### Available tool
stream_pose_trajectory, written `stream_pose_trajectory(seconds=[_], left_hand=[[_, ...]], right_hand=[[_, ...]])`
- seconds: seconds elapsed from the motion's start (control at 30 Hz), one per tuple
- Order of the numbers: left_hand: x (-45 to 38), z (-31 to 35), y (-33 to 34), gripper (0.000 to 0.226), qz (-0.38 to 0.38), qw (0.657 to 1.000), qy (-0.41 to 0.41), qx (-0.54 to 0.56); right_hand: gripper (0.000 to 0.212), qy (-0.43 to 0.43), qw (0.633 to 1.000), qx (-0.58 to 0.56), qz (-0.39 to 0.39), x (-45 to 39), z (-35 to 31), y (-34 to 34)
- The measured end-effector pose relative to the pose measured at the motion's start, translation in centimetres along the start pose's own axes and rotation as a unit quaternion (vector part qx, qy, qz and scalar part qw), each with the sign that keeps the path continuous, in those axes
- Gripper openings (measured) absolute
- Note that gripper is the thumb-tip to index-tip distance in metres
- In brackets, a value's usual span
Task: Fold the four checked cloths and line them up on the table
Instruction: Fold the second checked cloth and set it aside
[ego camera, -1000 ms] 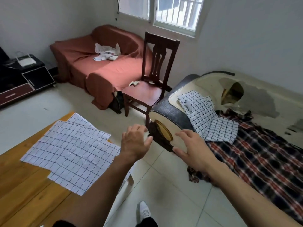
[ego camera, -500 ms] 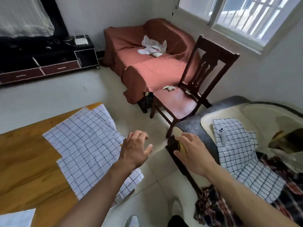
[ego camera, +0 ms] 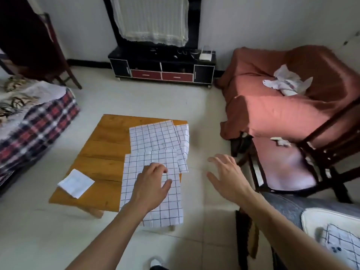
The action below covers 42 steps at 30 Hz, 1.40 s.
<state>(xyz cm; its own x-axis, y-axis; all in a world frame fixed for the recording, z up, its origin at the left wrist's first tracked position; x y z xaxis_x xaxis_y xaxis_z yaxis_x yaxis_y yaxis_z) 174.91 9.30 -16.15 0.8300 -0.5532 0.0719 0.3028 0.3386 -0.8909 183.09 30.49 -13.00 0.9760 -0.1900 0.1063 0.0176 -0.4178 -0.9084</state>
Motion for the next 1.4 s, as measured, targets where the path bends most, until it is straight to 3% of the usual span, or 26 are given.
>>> stream_pose_trajectory(seconds=[0.17,0.33,0.57,0.83,1.1,1.4], left_hand=[[2.0,-5.0,-3.4,0.027,0.071,0.993,-0.086,0.025],[3.0,-10.0,-4.0,0.028,0.076,0.989,-0.122,0.031],[0.7,-16.6,-2.8,0.027,0.036,0.992,-0.105,0.055],[-3.4,-19.6,-1.9,0.026,0.027,0.995,-0.082,0.054],[-1.7,-21.9,4.4,0.024,-0.009,0.991,-0.120,0.050],[0.2,-27.2,20.5,0.032,-0.124,0.979,-0.156,0.032]], right_hand=[[0.050,-0.082,0.995,0.024,-0.048,-3.3,-4.9,2.6],[0.047,-0.113,0.990,0.034,-0.074,-6.1,-8.6,5.8],[0.046,-0.088,0.988,0.062,-0.111,-9.4,-11.5,10.2],[0.048,-0.087,0.987,0.072,-0.115,-10.1,-11.4,12.7],[0.048,-0.068,0.987,0.038,-0.142,-11.1,-7.3,18.9],[0.049,-0.042,0.971,0.034,-0.234,-10.0,0.4,34.4]])
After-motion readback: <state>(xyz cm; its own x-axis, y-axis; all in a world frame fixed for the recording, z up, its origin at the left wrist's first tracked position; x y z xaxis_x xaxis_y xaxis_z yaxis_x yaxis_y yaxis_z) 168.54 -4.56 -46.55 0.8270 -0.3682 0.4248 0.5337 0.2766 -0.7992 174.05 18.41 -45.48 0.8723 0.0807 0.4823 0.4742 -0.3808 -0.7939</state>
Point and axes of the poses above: each hand's wrist, its own x-axis away from the middle knuckle, its own y-axis out of the palm, z = x × y, the point moved 9 cm from there along -x, towards the middle knuckle, and after that the axes turned 5 degrees about -z, right-handed, at the moved point
